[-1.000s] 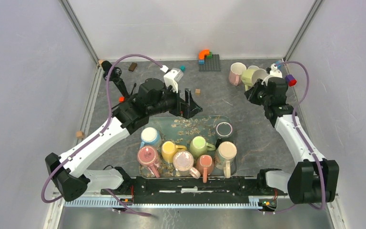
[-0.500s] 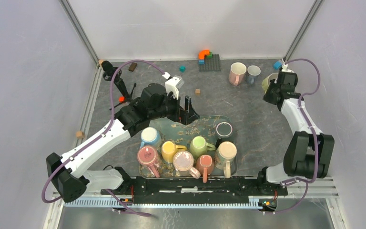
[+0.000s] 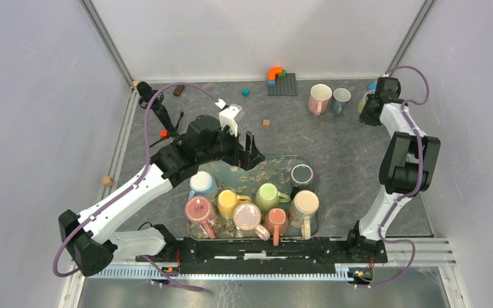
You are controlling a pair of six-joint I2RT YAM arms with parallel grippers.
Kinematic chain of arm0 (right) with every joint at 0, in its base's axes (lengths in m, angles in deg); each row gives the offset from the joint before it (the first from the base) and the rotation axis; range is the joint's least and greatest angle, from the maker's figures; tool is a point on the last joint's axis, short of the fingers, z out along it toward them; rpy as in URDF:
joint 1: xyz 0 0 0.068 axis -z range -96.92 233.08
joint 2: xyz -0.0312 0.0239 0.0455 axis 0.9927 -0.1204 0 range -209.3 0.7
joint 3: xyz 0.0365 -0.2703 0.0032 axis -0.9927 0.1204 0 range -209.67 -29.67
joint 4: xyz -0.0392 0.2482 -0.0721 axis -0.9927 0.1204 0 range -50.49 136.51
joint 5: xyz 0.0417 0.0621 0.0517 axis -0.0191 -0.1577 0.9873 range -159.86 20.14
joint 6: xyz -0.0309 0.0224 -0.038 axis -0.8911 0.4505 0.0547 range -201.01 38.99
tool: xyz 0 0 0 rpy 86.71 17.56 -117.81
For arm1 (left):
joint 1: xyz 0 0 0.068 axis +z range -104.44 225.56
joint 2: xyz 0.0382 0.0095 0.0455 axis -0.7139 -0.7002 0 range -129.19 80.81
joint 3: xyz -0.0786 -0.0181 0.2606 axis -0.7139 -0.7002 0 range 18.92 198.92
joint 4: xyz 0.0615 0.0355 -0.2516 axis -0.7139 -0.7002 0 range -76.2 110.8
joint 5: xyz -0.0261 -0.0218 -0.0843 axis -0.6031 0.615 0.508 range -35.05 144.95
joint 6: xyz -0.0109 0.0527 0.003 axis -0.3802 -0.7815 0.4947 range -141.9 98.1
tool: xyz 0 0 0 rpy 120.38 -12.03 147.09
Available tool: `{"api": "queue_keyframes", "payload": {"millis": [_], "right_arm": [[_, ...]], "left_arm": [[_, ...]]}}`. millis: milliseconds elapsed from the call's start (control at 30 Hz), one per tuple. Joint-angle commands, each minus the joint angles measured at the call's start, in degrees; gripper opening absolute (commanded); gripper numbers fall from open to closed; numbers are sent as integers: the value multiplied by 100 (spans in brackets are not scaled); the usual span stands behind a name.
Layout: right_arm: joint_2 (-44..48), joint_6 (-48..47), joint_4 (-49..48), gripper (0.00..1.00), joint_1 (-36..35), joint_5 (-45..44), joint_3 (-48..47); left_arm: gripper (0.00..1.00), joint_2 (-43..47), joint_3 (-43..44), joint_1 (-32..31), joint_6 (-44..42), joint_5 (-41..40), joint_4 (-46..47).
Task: Turn the mug right side up
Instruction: Place the cup at the corner of the board.
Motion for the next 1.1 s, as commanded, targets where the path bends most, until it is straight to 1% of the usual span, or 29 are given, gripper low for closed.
{"api": "queue_keyframes", "payload": {"millis": [0,133,267,733,800,867,1067], "right_arm": [[-510,-176,-55,0,60,-56,-1236],[-980,-223,181,0,66,147,-1888],[-1289,-109,252,0,59,386,-2174],[-1594,-330,477,0,-102,222,-2252],[-1604,-344,506,4,-131,197,-2265],[-1617,-354,545,10,-157,170,-2302],[-1679,-418,661,34,-234,6,-2371]], "left_arm": [[100,154,-47,13,-372,-158,45],[100,232,-132,14,-346,-204,113],[100,263,-145,22,-345,-232,136],[100,368,-231,59,-302,-182,149],[100,387,-248,57,-285,-163,157],[100,394,-251,57,-280,-131,170],[100,403,-268,62,-279,-116,173]]}}
